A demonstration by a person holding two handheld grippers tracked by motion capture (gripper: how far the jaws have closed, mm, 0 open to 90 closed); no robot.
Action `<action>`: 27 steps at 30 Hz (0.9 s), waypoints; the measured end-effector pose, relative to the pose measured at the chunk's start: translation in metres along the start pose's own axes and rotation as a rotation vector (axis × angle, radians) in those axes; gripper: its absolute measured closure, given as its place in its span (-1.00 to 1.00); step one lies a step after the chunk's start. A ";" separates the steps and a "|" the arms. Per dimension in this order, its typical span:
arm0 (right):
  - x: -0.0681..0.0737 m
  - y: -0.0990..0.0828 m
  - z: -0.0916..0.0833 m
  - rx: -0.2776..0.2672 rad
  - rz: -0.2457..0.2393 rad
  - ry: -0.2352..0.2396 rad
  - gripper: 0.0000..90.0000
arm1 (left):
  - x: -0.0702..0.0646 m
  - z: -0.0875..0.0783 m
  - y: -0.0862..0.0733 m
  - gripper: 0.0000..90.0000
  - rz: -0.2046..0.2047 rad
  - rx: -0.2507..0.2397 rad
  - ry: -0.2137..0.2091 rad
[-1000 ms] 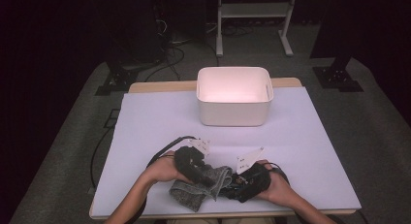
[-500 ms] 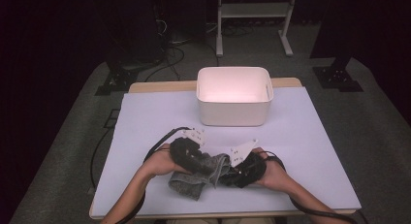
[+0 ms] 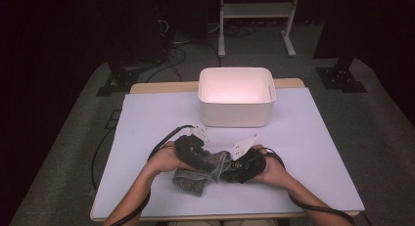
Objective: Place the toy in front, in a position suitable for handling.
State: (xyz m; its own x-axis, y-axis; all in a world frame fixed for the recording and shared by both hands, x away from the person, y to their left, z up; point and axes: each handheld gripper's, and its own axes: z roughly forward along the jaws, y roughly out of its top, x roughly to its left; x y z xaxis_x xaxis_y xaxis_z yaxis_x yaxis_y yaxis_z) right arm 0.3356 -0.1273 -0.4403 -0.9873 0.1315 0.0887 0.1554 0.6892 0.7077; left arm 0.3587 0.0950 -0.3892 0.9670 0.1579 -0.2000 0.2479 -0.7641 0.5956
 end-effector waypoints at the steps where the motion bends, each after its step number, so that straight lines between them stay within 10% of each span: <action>1: 0.000 -0.002 -0.004 -0.006 0.006 -0.010 -0.04 | -0.001 0.000 0.000 0.24 0.001 0.004 0.001; 16: 0.006 -0.021 -0.018 -0.042 0.042 -0.051 0.20 | -0.009 -0.010 0.018 0.18 0.050 -0.052 0.050; 27: 0.006 -0.021 -0.022 -0.098 0.051 -0.038 0.14 | -0.016 0.014 0.048 0.64 0.130 0.013 0.006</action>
State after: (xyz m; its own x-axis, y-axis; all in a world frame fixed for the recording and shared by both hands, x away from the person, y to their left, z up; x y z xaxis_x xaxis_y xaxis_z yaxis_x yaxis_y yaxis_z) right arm 0.3254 -0.1565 -0.4394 -0.9760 0.1930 0.1012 0.1999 0.6083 0.7681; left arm 0.3542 0.0468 -0.3687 0.9913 0.0609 -0.1169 0.1197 -0.7865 0.6058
